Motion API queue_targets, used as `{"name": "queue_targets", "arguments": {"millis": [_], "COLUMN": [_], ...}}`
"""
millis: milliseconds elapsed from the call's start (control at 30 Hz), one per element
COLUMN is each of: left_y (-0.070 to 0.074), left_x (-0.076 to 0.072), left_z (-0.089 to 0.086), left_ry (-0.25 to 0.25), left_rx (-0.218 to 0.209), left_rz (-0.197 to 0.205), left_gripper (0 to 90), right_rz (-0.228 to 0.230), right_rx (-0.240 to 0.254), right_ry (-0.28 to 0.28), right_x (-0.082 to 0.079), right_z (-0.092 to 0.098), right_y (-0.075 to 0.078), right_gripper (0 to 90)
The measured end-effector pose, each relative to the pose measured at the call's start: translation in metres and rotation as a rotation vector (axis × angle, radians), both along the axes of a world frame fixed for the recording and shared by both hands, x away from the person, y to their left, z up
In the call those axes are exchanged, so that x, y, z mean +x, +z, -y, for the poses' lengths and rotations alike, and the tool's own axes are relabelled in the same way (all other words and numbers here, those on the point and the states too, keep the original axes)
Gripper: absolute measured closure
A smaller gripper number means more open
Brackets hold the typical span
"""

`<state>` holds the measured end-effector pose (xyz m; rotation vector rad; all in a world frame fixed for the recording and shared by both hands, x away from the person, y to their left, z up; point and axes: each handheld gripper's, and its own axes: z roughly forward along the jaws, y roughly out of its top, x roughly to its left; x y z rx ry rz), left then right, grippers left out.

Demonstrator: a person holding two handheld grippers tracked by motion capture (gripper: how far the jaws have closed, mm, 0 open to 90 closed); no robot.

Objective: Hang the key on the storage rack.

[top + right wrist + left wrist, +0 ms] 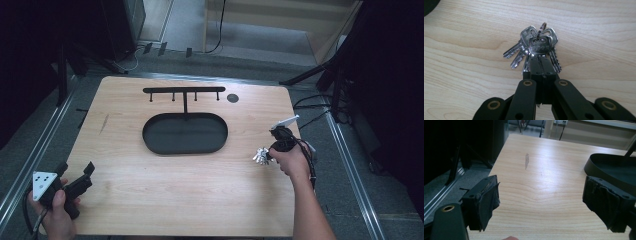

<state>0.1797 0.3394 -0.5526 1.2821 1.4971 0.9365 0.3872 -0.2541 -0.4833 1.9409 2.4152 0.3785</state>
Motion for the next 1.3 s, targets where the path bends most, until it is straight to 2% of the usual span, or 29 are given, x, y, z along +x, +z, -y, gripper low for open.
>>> {"name": "queue_targets", "arguments": {"millis": [133, 167, 200, 233, 267, 300, 333, 367, 400, 467, 500, 533, 567, 633, 700, 733, 767, 867, 900, 1000, 1167, 1233, 1267, 1300], "left_y": [0.0, 0.0, 0.0, 0.0, 0.0, 0.0, 0.0, 0.0, 0.0, 0.0, 0.0, 0.0, 0.0, 0.0, 0.0, 0.0, 0.0, 0.0, 0.0, 0.0, 0.0, 0.0, 0.0, 0.0], "left_x": [0.0, 0.0, 0.0, 0.0, 0.0, 0.0, 0.0, 0.0, 0.0, 0.0, 0.0, 0.0, 0.0, 0.0, 0.0, 0.0, 0.0, 0.0, 0.0, 0.0, 0.001, 0.001, 0.001, 0.001], "left_z": [0.0, 0.0, 0.0, -0.001, -0.001, -0.001, -0.001, -0.001, -0.001, -0.001, -0.001, -0.001, -0.001, -0.001, -0.001, -0.001, -0.001, -0.001, -0.001, -0.001, -0.001, -0.001, -0.001, -0.001], "left_ry": [0.0, 0.0, 0.0, -0.002, -0.003, -0.003, -0.003, -0.003, -0.003, -0.003, -0.003, -0.004, -0.004, -0.004, -0.004, -0.004, -0.004, -0.004, -0.004, -0.006, -0.005, -0.006, -0.006, -0.005], "left_rx": [-0.003, -0.005, -0.005, -0.007, -0.009, -0.012, -0.013, -0.013, -0.012, -0.011, -0.011, -0.011, -0.013, -0.013, -0.013, -0.013, -0.013, -0.013, -0.013, -0.014, -0.013, -0.011, -0.011, -0.013], "left_rz": [0.001, 0.002, 0.002, 0.001, 0.001, 0.003, 0.003, 0.003, -0.001, -0.002, -0.002, -0.002, -0.001, 0.0, 0.0, -0.001, -0.001, -0.003, -0.003, -0.001, -0.003, -0.004, -0.004, -0.004], "left_gripper": [14.1, 14.1, 14.1, 14.1, 14.1, 14.1, 14.1, 14.1, 14.1, 14.1, 14.1, 14.1, 14.1, 14.1, 14.1, 14.1, 14.1, 14.1, 14.1, 14.1, 14.1, 14.2, 14.2, 14.2], "right_rz": [0.021, 0.051, 0.077, 0.104, 0.107, 0.089, 0.08, 0.08, 0.061, 0.049, 0.049, 0.053, 0.065, 0.09, 0.087, 0.086, 0.085, 0.057, 0.047, 0.04, 0.033, 0.035, 0.043, 0.049], "right_rx": [-0.005, -0.038, -0.054, -0.058, -0.047, -0.035, -0.034, -0.034, -0.037, -0.023, -0.023, -0.037, -0.053, -0.099, -0.131, -0.135, -0.134, -0.116, -0.088, -0.051, -0.079, -0.081, -0.083, -0.076], "right_ry": [0.003, 0.006, 0.01, 0.001, 0.0, -0.015, -0.02, -0.02, -0.061, -0.102, -0.102, -0.137, -0.144, -0.153, -0.154, -0.153, -0.139, -0.109, -0.1, -0.08, 0.004, 0.013, 0.032, 0.05], "right_x": [0.0, 0.0, 0.0, 0.001, 0.002, 0.003, 0.003, 0.003, 0.005, 0.006, 0.006, 0.007, 0.007, 0.006, 0.005, 0.004, 0.002, -0.001, -0.001, -0.003, -0.004, -0.004, -0.004, -0.002], "right_z": [-0.004, -0.006, -0.007, -0.008, -0.009, -0.01, -0.011, -0.011, -0.014, -0.016, -0.016, -0.02, -0.022, -0.027, -0.029, -0.029, -0.028, -0.023, -0.019, -0.011, -0.009, -0.01, -0.01, -0.013], "right_y": [0.005, 0.005, 0.005, 0.003, 0.001, -0.002, -0.004, -0.004, -0.011, -0.017, -0.017, -0.025, -0.028, -0.03, -0.029, -0.027, -0.025, -0.021, -0.021, -0.02, -0.011, -0.008, -0.004, 0.007], "right_gripper": [90.0, 90.0, 79.1, 60.0, 48.4, 39.7, 33.7, 33.7, 26.1, 21.5, 21.5, 19.2, 17.1, 19.4, 29.1, 37.6, 52.4, 76.1, 82.2, 85.2, 85.5, 85.5, 85.5, 85.6]}}
